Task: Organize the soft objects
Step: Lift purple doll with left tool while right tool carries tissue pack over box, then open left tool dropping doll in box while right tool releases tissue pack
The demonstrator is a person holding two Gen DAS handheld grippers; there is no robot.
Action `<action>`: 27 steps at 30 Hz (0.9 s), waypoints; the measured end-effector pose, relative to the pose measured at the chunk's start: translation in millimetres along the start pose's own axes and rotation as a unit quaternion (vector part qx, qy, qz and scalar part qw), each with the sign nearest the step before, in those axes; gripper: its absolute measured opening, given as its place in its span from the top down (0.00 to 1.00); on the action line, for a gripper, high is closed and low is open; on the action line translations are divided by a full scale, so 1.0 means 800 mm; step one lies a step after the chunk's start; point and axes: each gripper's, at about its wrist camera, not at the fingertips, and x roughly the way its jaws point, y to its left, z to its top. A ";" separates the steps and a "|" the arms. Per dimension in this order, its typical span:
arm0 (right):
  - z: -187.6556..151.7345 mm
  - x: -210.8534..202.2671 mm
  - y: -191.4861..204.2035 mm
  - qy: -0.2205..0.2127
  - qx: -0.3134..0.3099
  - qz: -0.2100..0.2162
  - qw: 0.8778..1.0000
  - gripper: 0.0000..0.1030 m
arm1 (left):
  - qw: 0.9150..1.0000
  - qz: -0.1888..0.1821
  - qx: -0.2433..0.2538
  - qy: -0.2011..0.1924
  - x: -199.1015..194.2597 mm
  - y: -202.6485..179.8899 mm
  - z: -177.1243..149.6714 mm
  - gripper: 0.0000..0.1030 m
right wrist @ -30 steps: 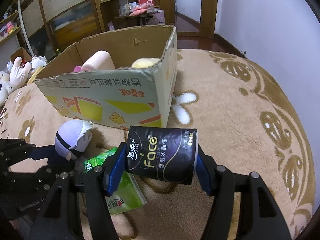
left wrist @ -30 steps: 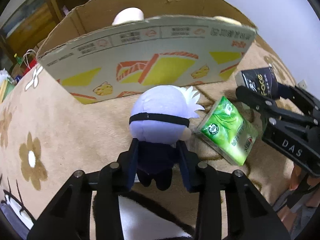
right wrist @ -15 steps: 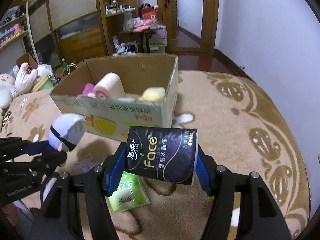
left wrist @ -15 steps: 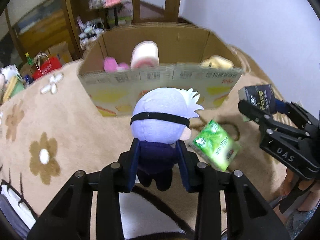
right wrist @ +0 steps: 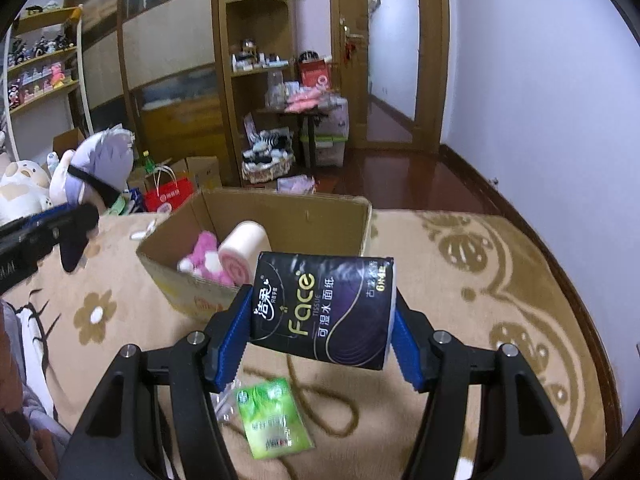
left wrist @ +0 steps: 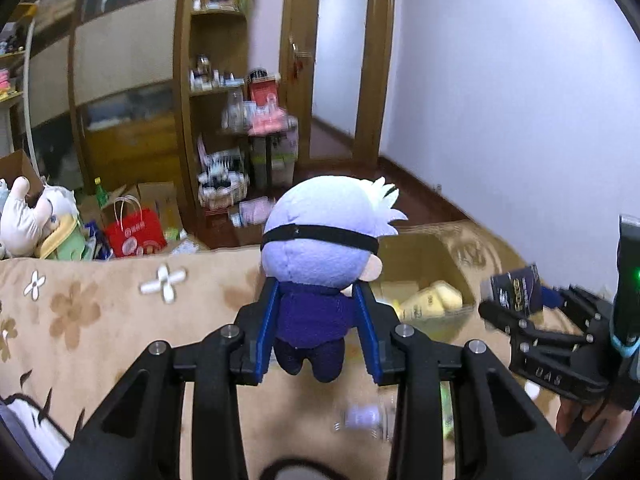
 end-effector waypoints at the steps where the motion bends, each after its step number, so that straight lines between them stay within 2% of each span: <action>1: 0.007 0.001 0.000 -0.005 -0.002 0.001 1.000 0.35 | 1.000 -0.001 -0.001 -0.008 0.000 0.002 0.005 0.66; 6: 0.035 0.012 0.001 -0.024 -0.013 0.004 1.000 0.35 | 1.000 -0.002 -0.001 -0.023 0.023 0.011 0.020 0.66; 10: 0.052 0.028 -0.001 -0.033 -0.015 0.015 0.999 0.35 | 1.000 0.008 0.018 -0.015 0.050 0.005 0.020 0.66; 13: 0.058 0.043 -0.002 -0.032 -0.013 0.027 0.999 0.35 | 1.000 0.002 0.025 0.000 0.071 0.001 0.016 0.65; 21: 0.053 0.088 -0.006 -0.025 0.004 0.063 0.998 0.34 | 0.998 0.006 0.041 0.040 0.122 -0.004 0.003 0.65; 27: 0.038 0.121 -0.010 0.010 0.011 0.070 0.997 0.34 | 0.997 0.017 0.046 0.067 0.145 -0.006 -0.005 0.59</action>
